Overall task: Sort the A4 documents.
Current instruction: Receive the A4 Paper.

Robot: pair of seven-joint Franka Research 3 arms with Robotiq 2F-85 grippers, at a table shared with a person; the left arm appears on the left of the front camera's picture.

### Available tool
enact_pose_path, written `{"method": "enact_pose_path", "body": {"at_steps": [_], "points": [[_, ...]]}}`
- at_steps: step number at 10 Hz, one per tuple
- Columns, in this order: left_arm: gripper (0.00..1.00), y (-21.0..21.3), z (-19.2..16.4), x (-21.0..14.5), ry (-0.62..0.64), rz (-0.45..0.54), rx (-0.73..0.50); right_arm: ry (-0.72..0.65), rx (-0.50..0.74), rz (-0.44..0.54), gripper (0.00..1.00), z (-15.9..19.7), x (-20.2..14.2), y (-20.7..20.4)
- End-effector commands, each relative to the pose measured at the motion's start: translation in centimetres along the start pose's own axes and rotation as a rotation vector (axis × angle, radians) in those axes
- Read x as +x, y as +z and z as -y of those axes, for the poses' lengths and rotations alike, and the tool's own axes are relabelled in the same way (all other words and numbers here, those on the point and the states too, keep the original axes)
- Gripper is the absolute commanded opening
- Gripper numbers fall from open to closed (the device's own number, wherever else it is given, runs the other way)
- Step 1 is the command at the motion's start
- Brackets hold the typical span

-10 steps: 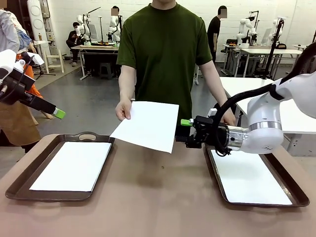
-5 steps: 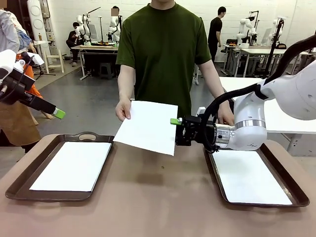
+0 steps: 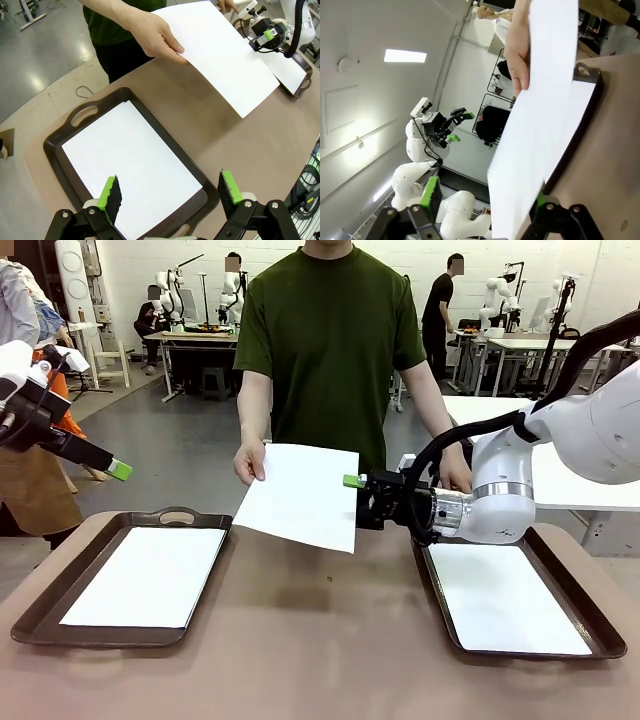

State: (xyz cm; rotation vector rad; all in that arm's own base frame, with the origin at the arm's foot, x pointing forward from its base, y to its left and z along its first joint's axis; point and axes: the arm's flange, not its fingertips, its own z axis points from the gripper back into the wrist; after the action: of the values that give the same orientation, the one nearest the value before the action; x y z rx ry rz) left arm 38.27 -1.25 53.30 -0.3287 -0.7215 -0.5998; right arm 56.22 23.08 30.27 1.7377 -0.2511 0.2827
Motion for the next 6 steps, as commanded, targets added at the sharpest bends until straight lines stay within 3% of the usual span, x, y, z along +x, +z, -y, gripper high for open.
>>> {"method": "enact_pose_path", "body": {"at_steps": [1, 2, 3, 4, 5, 6], "points": [[1.0, -0.1, 0.0, -0.2, -0.019, 0.001, -0.002, -0.009, 0.044, 0.02, 0.65, 0.6, 0.9, -0.8], [1.0, -0.1, 0.0, -0.2, -0.019, 0.001, -0.002, -0.016, 0.048, 0.018, 0.62, 0.7, 0.8, -0.9], [1.0, -0.1, 0.0, -0.2, -0.019, 0.001, -0.002, -0.027, 0.056, 0.021, 0.47, 0.9, 0.8, -0.9], [1.0, -0.1, 0.0, -0.2, -0.019, 0.001, -0.002, -0.033, 0.056, 0.021, 0.44, 1.1, 0.8, -0.9], [1.0, -0.1, 0.0, -0.2, -0.019, 0.001, -0.002, -0.04, 0.053, 0.021, 0.29, 1.4, 0.8, -0.9], [1.0, -0.1, 0.0, -0.2, -0.019, 0.001, -0.002, -0.046, 0.048, 0.024, 0.25, 1.8, 0.8, -0.8]]}}
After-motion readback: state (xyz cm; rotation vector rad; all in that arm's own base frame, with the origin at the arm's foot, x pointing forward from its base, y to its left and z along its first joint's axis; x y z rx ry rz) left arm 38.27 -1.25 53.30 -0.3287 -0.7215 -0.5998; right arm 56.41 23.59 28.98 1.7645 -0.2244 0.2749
